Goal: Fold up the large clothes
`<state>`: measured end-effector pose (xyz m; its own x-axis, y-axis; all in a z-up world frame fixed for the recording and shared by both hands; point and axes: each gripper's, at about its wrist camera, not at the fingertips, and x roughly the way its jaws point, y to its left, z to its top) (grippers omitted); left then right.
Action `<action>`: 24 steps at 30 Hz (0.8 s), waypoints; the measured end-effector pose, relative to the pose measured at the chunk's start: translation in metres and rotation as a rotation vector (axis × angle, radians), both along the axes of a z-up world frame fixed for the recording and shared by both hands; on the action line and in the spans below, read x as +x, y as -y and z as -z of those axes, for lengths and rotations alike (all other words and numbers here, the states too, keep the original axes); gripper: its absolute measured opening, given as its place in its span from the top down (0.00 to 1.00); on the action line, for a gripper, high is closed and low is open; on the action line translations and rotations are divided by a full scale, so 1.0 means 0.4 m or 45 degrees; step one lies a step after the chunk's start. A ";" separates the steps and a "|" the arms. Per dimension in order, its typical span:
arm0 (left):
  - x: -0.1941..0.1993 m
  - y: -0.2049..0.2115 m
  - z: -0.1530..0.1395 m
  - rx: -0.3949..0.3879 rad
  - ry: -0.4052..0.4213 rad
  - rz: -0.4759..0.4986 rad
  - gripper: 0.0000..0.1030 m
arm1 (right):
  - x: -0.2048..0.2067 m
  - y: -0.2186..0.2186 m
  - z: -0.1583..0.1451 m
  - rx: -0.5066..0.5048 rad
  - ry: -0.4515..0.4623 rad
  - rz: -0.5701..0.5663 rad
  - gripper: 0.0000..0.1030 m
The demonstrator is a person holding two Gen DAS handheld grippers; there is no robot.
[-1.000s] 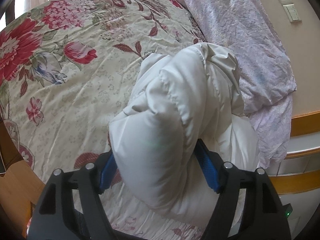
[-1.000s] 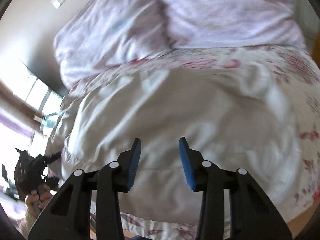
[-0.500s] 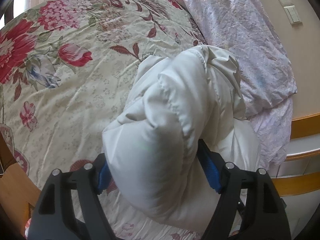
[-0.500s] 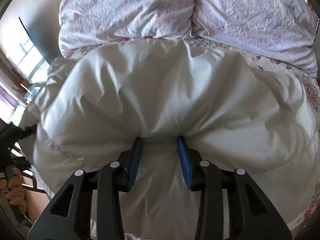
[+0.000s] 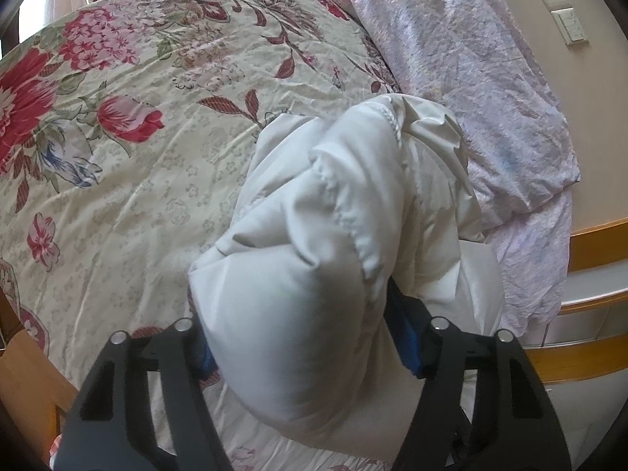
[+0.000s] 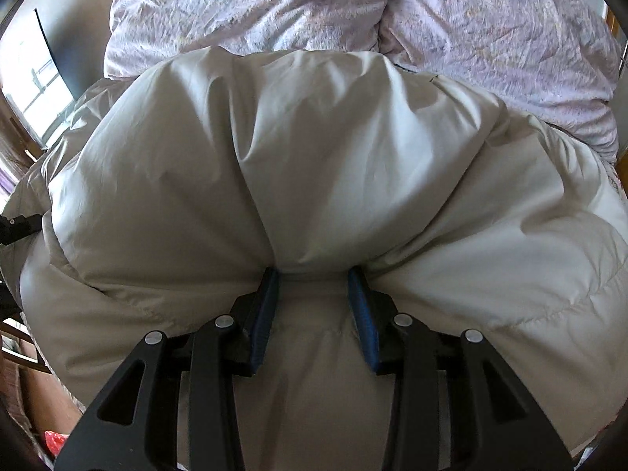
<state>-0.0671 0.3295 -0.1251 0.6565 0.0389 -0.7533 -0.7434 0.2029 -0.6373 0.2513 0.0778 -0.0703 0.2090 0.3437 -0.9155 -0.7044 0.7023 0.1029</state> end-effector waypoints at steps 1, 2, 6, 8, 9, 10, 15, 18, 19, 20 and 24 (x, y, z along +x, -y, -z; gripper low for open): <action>-0.001 -0.001 -0.001 -0.002 0.005 0.000 0.40 | 0.000 0.000 0.000 0.001 0.005 -0.002 0.61; -0.003 -0.002 -0.002 -0.005 0.012 0.002 0.43 | -0.001 0.000 0.001 0.000 0.009 -0.001 0.61; -0.007 -0.001 -0.013 0.007 0.033 0.018 0.51 | -0.002 -0.002 0.002 -0.004 0.011 0.004 0.61; -0.007 0.003 -0.025 0.026 0.047 0.030 0.57 | 0.000 -0.002 0.001 -0.004 0.008 0.006 0.61; -0.005 0.005 -0.031 0.036 0.053 0.036 0.59 | 0.000 -0.002 0.001 -0.005 0.006 0.006 0.61; -0.003 0.008 -0.040 0.055 0.060 0.049 0.61 | 0.001 -0.003 0.001 -0.006 0.006 0.006 0.61; 0.018 0.030 -0.111 0.165 0.120 0.134 0.66 | 0.001 -0.002 0.002 -0.006 0.008 0.006 0.61; 0.038 0.049 -0.160 0.219 0.177 0.190 0.67 | 0.001 -0.001 0.004 0.000 0.007 0.008 0.61; 0.045 0.054 -0.173 0.232 0.194 0.207 0.67 | 0.001 -0.001 0.006 0.004 0.005 0.007 0.61; 0.056 0.063 -0.195 0.251 0.222 0.233 0.67 | 0.002 0.000 0.007 0.008 0.003 0.006 0.61; 0.093 0.095 -0.257 0.304 0.301 0.317 0.67 | 0.006 0.004 0.014 0.036 -0.014 0.007 0.61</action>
